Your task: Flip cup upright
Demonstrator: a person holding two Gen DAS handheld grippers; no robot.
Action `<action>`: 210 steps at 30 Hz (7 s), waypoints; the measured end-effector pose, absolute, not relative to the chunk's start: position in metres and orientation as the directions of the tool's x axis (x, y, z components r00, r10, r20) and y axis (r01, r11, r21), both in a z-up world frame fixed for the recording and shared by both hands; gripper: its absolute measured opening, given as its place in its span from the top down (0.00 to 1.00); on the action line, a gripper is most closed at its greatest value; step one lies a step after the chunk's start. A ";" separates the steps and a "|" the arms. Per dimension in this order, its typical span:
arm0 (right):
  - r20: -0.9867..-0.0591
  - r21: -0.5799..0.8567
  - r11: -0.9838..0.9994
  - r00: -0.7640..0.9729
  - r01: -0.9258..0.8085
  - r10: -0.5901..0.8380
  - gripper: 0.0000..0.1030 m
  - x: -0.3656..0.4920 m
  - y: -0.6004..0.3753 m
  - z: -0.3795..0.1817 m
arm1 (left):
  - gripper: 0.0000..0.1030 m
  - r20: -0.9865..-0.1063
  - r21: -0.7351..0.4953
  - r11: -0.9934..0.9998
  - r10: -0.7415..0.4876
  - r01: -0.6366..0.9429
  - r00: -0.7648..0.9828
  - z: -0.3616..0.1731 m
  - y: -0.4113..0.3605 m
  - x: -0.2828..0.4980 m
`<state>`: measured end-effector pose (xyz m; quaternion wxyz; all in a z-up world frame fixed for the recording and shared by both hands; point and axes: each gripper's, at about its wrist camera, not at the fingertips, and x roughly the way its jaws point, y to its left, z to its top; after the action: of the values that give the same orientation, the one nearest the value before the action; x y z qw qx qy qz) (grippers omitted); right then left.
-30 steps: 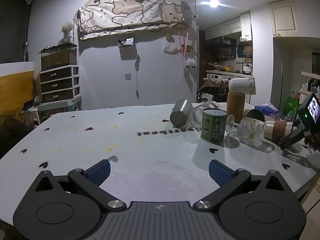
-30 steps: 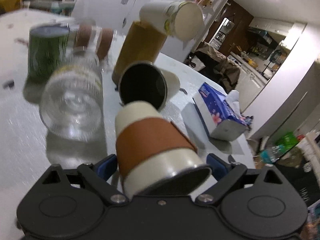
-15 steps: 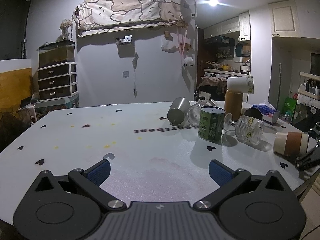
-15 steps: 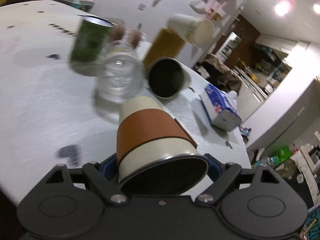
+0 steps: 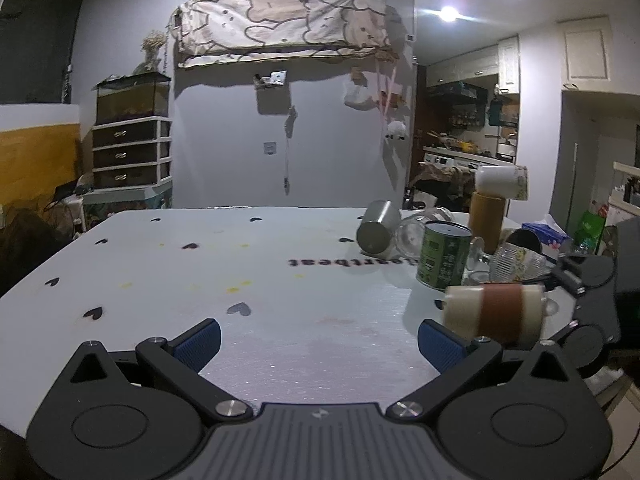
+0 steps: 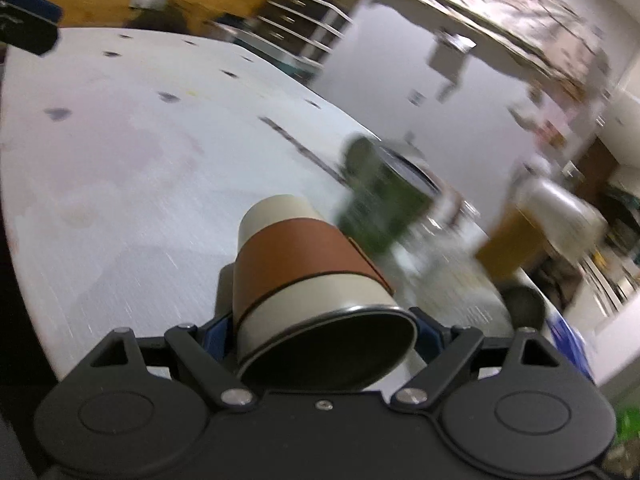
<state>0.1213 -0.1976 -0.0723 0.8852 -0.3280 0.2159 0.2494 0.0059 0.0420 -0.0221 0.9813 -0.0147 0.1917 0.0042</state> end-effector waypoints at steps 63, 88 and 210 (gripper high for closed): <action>-0.463 0.473 0.821 0.704 -0.319 0.539 0.10 0.102 -0.186 -0.059 | 0.00 -0.587 -0.211 0.976 -0.165 0.048 0.793 -0.057 0.091 0.072; -0.421 0.570 0.727 0.623 -0.383 0.659 0.36 0.095 -0.165 -0.082 | 0.13 -0.640 -0.506 0.856 -0.456 0.107 0.618 -0.041 0.051 0.130; -0.328 0.059 0.868 0.812 -0.493 0.483 0.00 0.078 -0.112 -0.027 | 0.00 -0.414 0.020 0.951 0.289 -0.309 0.863 -0.007 0.124 -0.024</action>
<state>0.0782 -0.1119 -0.0274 0.9516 -0.0143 0.1685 0.2565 -0.0242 0.1242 -0.0067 0.9649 -0.0235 0.2107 0.1549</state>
